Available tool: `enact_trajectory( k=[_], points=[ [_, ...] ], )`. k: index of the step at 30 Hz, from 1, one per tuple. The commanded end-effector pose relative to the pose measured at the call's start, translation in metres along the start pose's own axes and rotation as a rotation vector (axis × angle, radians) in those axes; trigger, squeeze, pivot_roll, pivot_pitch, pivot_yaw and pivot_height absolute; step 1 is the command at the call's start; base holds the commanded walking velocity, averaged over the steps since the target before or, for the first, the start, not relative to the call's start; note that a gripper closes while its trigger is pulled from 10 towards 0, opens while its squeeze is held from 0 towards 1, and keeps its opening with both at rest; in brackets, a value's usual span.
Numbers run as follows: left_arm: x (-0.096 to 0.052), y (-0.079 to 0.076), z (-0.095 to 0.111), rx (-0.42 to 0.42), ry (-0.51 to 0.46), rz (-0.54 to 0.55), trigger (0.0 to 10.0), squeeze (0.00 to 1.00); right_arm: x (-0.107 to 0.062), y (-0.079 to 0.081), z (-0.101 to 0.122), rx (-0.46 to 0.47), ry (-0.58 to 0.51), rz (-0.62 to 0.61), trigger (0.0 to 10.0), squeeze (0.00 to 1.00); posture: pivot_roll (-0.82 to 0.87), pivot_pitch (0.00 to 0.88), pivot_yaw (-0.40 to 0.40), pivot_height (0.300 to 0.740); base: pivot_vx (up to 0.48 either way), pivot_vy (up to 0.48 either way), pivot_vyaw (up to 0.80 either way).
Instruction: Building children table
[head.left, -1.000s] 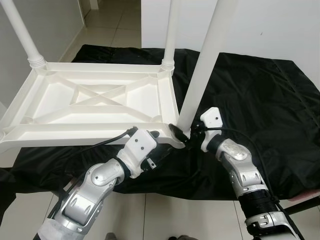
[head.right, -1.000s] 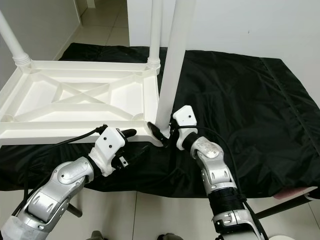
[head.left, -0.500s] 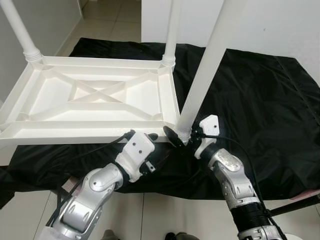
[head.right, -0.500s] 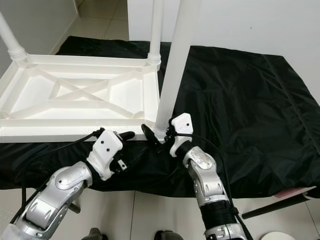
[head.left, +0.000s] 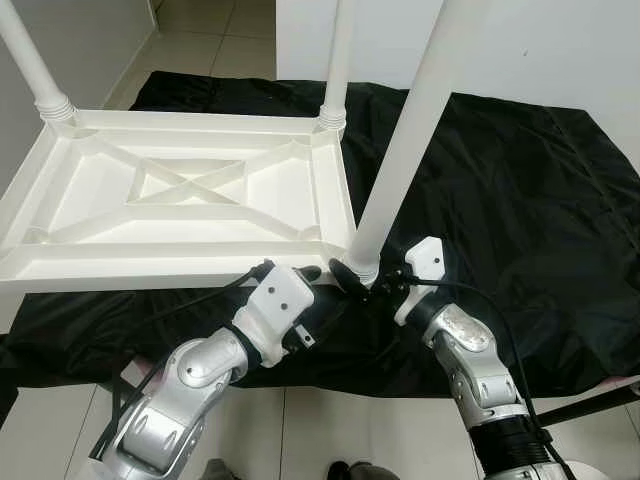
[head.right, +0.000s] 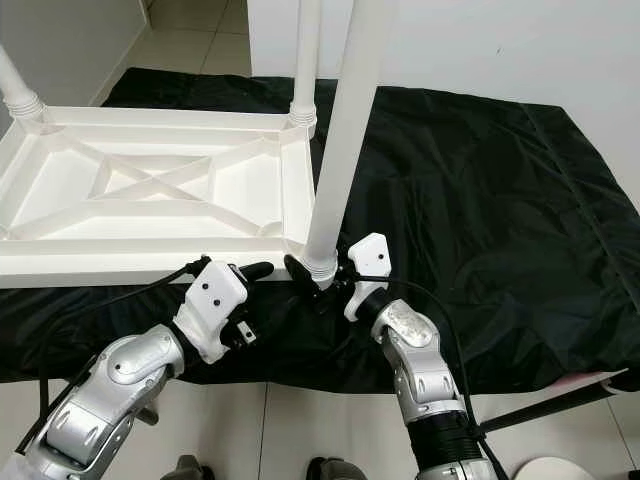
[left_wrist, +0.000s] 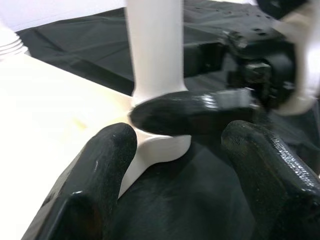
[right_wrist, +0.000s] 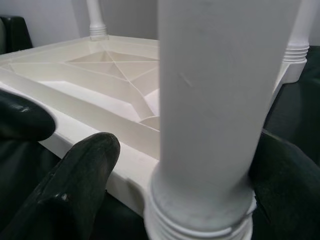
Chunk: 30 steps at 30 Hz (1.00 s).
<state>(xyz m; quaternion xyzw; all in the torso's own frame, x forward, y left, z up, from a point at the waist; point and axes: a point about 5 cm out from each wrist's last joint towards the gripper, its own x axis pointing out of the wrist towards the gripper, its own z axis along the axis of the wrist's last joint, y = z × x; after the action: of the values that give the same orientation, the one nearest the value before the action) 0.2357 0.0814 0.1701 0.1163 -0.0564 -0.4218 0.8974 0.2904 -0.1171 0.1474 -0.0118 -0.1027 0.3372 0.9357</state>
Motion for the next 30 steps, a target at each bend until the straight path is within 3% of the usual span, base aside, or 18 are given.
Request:
enact_trajectory(
  k=[1, 8, 10, 16, 22, 30],
  points=[
    [-0.002, 0.002, -0.003, -0.018, 0.017, 0.036, 10.0, 0.0, -0.003, 0.001, -0.001, 0.007, 0.004, -0.008, 10.0, 0.0, 0.04, 0.134, -0.054, 0.74, 0.0, 0.0, 0.0],
    [0.0, -0.002, -0.003, -0.038, 0.021, 0.03, 10.0, 0.0, -0.006, 0.004, 0.001, -0.004, 0.0, 0.004, 10.0, 0.0, 0.03, 0.135, -0.042, 0.74, 0.0, 0.0, 0.0],
    [0.002, -0.005, -0.008, 0.025, 0.016, 0.036, 10.0, 0.0, -0.007, 0.004, -0.004, -0.05, 0.02, 0.04, 10.0, 0.0, 0.02, 0.128, -0.033, 0.74, 0.0, 0.0, 0.0],
    [0.003, -0.006, -0.011, 0.067, 0.021, 0.02, 10.0, 0.0, -0.006, 0.004, -0.009, -0.057, 0.03, 0.036, 10.0, 0.0, 0.02, 0.122, -0.033, 0.74, 0.0, 0.0, 0.0],
    [0.007, 0.011, -0.004, 0.094, -0.057, 0.184, 10.0, 0.0, -0.004, 0.005, -0.01, -0.093, -0.007, -0.029, 10.0, 0.0, 0.01, 0.091, -0.031, 0.74, 0.0, 0.0, 0.0],
    [0.008, 0.021, -0.011, 0.119, -0.05, 0.299, 10.0, 0.0, -0.002, 0.011, -0.015, -0.112, -0.024, -0.103, 10.0, 0.0, 0.0, 0.056, -0.009, 0.74, 0.0, 0.0, 0.0]
  ],
)
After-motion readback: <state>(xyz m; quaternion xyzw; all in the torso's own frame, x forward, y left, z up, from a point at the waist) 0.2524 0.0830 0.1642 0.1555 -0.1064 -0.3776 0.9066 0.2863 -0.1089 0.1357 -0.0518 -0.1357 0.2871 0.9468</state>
